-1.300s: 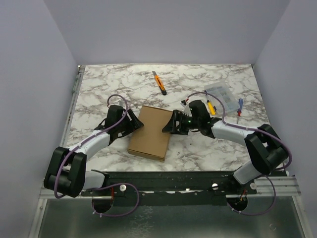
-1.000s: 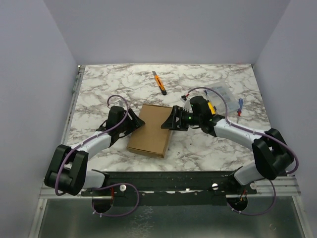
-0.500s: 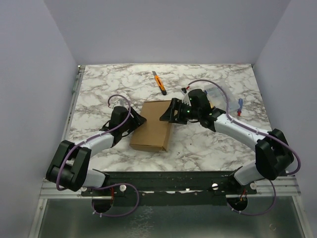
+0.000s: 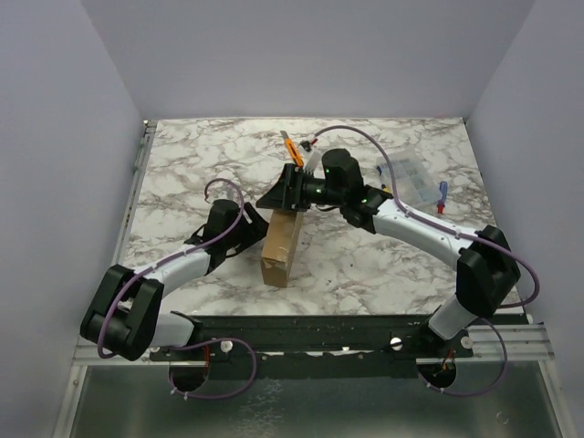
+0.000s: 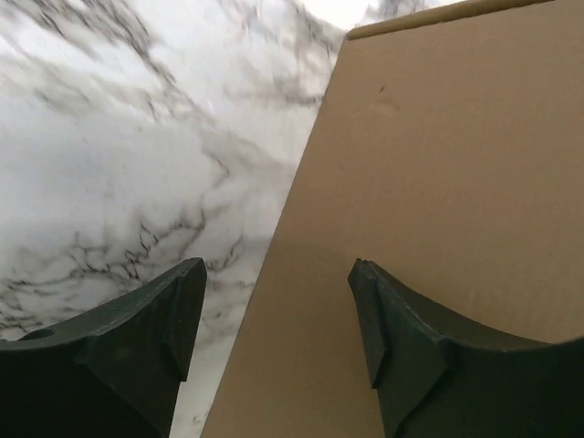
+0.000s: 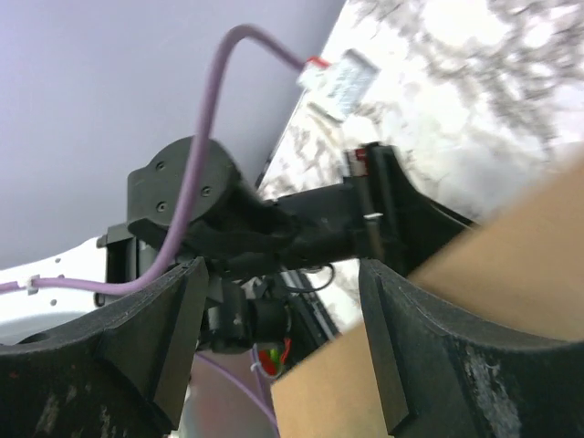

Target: Unpack the express box

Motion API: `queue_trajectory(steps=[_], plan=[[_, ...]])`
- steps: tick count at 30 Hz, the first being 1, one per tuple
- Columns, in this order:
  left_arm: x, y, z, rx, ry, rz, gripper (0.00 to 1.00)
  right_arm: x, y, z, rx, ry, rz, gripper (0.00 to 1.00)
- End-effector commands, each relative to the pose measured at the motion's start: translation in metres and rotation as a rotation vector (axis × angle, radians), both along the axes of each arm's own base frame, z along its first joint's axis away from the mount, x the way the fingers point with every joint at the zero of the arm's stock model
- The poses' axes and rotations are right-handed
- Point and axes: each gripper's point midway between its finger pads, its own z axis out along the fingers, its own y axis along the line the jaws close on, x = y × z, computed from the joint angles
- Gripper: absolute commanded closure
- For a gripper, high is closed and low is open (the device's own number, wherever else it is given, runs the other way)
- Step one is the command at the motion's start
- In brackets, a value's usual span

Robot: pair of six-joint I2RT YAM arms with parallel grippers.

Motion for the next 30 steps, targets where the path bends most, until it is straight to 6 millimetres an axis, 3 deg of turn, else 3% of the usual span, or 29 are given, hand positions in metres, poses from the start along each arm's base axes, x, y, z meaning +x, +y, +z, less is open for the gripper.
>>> queue_trajectory(steps=[1, 6, 10, 14, 19, 21, 24, 30], plan=[[-0.026, -0.01, -0.014, 0.023, 0.085, -0.126, 0.27, -0.007, 0.025, -0.005, 0.031, 0.021, 0.085, 0.25], [-0.023, 0.001, -0.01, 0.059, 0.071, -0.106, 0.24, -0.003, 0.032, -0.01, 0.017, 0.027, 0.101, 0.25], [-0.016, 0.013, 0.003, 0.069, 0.052, -0.077, 0.21, -0.001, 0.029, 0.003, 0.009, -0.009, 0.091, 0.24], [-0.008, 0.027, 0.019, 0.047, 0.03, -0.045, 0.17, 0.001, 0.029, 0.031, 0.009, -0.071, 0.112, 0.23], [0.002, 0.039, 0.057, 0.029, -0.048, -0.042, 0.07, 0.001, 0.018, 0.073, -0.029, -0.179, 0.099, 0.18], [0.005, 0.036, 0.077, 0.024, -0.094, -0.073, 0.01, 0.002, 0.005, 0.087, -0.066, -0.242, 0.062, 0.14], [0.006, 0.025, 0.11, 0.004, -0.177, -0.159, 0.01, 0.009, -0.026, 0.093, -0.165, -0.332, -0.051, 0.02], [0.012, 0.015, 0.17, 0.025, -0.311, -0.275, 0.01, 0.036, -0.13, 0.071, -0.493, -0.468, -0.446, 0.0]])
